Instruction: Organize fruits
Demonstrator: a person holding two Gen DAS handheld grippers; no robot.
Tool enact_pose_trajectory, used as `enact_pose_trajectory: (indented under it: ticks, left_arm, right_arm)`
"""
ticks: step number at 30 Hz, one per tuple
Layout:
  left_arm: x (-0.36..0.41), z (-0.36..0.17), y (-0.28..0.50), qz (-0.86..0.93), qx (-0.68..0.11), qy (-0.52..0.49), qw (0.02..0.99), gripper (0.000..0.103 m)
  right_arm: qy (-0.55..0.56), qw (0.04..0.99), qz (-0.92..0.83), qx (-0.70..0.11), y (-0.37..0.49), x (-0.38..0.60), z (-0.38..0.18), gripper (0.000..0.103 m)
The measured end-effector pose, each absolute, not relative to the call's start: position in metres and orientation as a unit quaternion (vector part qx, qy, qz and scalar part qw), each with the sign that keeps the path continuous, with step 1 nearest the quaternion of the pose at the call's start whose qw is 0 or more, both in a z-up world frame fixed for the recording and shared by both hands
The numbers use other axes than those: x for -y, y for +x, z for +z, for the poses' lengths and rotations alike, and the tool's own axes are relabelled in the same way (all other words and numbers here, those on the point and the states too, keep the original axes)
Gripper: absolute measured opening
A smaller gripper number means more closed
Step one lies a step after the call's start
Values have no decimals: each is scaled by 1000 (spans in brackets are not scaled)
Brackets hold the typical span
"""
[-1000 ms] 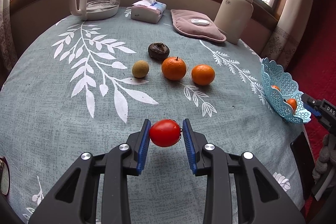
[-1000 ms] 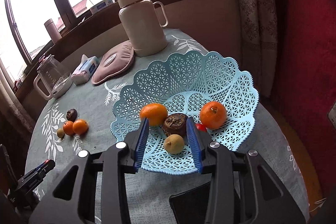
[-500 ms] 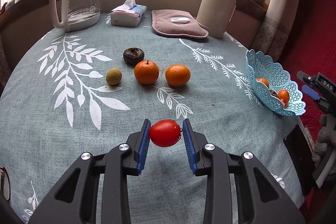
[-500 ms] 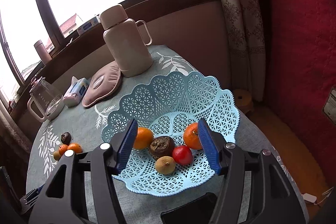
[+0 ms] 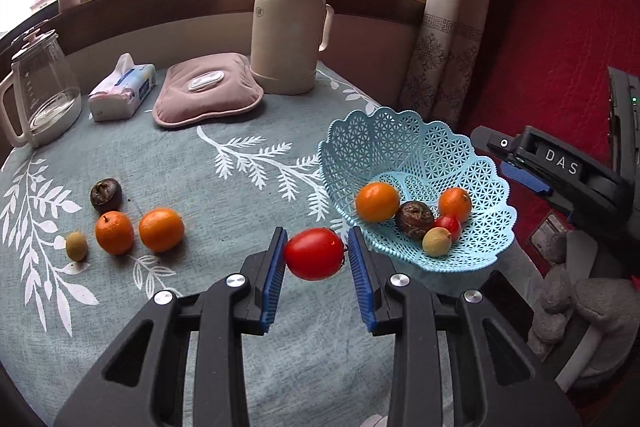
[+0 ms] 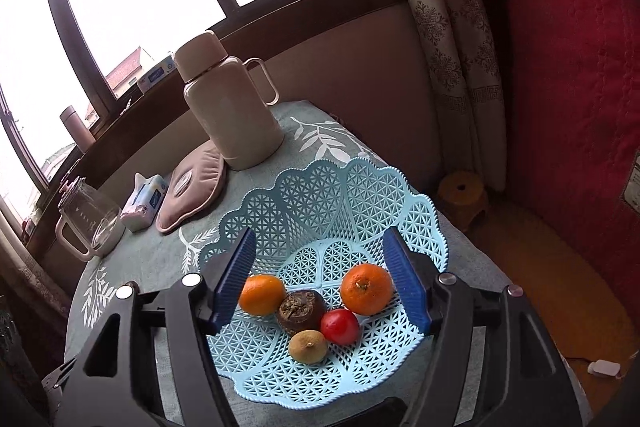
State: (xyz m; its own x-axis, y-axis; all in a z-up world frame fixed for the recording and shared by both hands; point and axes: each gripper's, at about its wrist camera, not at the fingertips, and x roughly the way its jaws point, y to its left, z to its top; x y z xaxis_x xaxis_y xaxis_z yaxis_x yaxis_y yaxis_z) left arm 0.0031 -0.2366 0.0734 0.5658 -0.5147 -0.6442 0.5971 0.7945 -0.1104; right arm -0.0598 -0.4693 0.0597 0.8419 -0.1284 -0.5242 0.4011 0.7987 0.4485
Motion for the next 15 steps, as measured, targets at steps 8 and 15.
enact_pose_trajectory:
  ticks: [8, 15]
  left_arm:
    - [281, 70, 6, -342, -344, 70, 872, 33]
    - [260, 70, 13, -319, -350, 49, 879, 69]
  right_arm:
    - [294, 916, -131, -238, -63, 471, 63, 68]
    - [297, 916, -131, -238, -64, 469, 63, 68]
